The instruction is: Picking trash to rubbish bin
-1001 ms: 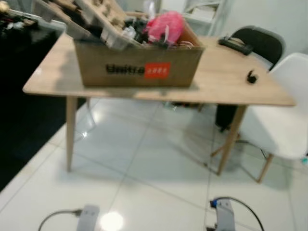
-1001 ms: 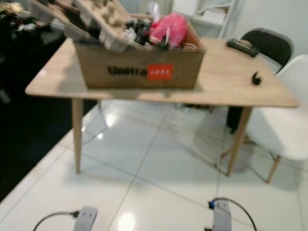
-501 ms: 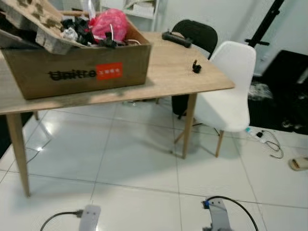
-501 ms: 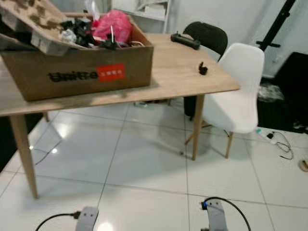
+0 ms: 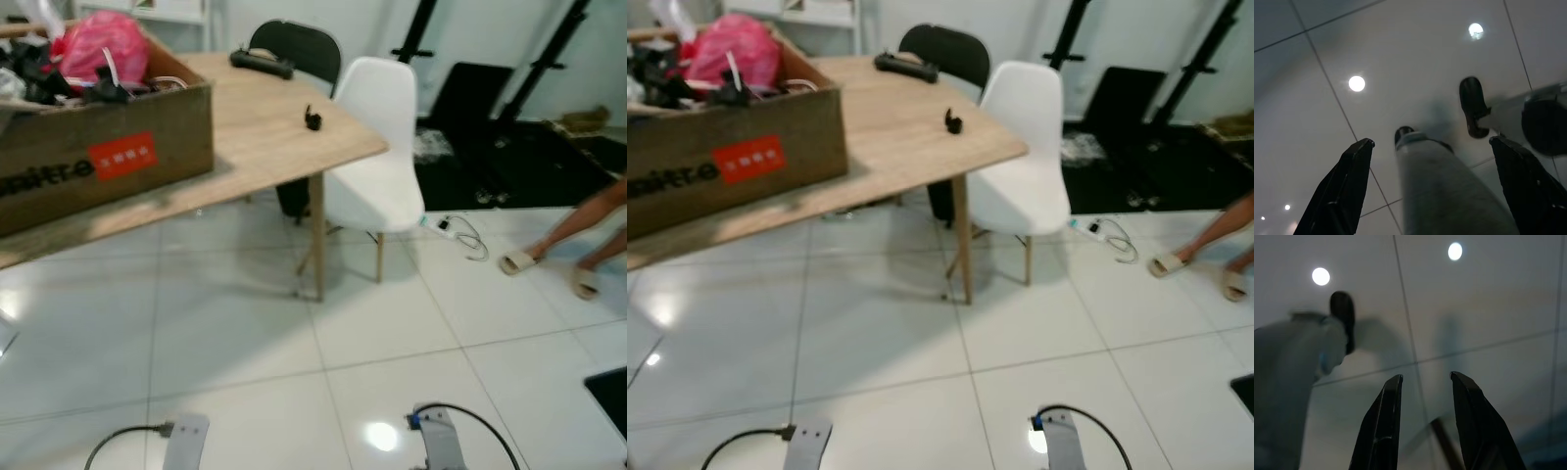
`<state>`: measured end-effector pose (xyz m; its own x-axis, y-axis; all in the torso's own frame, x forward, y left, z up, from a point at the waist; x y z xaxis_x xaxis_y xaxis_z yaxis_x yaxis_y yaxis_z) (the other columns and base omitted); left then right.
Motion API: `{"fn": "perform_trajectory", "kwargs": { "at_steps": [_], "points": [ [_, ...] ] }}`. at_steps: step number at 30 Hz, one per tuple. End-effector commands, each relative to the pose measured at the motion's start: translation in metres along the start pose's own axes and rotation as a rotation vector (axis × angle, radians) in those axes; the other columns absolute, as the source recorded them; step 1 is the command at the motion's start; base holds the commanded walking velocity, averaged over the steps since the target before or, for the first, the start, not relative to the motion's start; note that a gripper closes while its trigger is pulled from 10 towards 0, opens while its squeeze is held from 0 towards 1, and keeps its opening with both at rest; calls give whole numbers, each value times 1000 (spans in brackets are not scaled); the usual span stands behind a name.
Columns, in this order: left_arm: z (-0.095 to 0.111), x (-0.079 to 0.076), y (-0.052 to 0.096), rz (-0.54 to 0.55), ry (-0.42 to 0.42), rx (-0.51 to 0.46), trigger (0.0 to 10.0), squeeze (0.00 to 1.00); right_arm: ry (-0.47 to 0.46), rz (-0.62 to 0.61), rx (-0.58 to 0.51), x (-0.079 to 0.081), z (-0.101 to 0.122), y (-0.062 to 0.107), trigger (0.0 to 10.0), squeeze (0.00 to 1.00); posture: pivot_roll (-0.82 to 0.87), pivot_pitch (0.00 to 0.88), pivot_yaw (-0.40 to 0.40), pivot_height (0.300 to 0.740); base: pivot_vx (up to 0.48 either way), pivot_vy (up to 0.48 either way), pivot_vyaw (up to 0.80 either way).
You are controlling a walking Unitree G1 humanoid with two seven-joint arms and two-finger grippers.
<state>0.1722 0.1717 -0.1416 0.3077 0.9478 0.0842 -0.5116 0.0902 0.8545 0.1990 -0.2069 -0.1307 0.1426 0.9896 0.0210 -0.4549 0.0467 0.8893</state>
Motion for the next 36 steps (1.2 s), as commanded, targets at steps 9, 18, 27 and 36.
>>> {"fn": "perform_trajectory", "kwargs": {
  "at_steps": [9,18,27,36],
  "points": [
    [-22,-18,3,-46,11,69,10000,0,32,-14,34,-9,-11,1,10000,0,149,105,-133,740,0,0,-800],
    [-20,-21,2,-46,26,68,10000,0,55,-19,48,-9,-19,2,10000,0,144,98,-139,740,0,0,-800],
    [-15,-20,1,-45,12,60,10000,0,90,-19,52,-9,-21,2,10000,0,139,92,-135,740,0,0,-622],
    [-22,-16,3,-51,-18,82,10000,0,80,-19,57,-8,-22,2,10000,0,136,89,-129,740,0,0,0]
  ]
}}
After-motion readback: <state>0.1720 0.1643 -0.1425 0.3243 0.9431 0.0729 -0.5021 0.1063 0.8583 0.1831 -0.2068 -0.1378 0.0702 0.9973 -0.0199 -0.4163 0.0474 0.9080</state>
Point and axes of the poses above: a point about 5 cm out from each wrist's last joint towards the gripper, its own y axis pointing back from the gripper into the wrist, its own z axis along the axis of the wrist's last joint, x = y × z, the point moved 5 cm from there along -y, pointing out of the wrist towards the gripper, and after that the axes turned 13 degrees about -y, right-handed, at the moved point
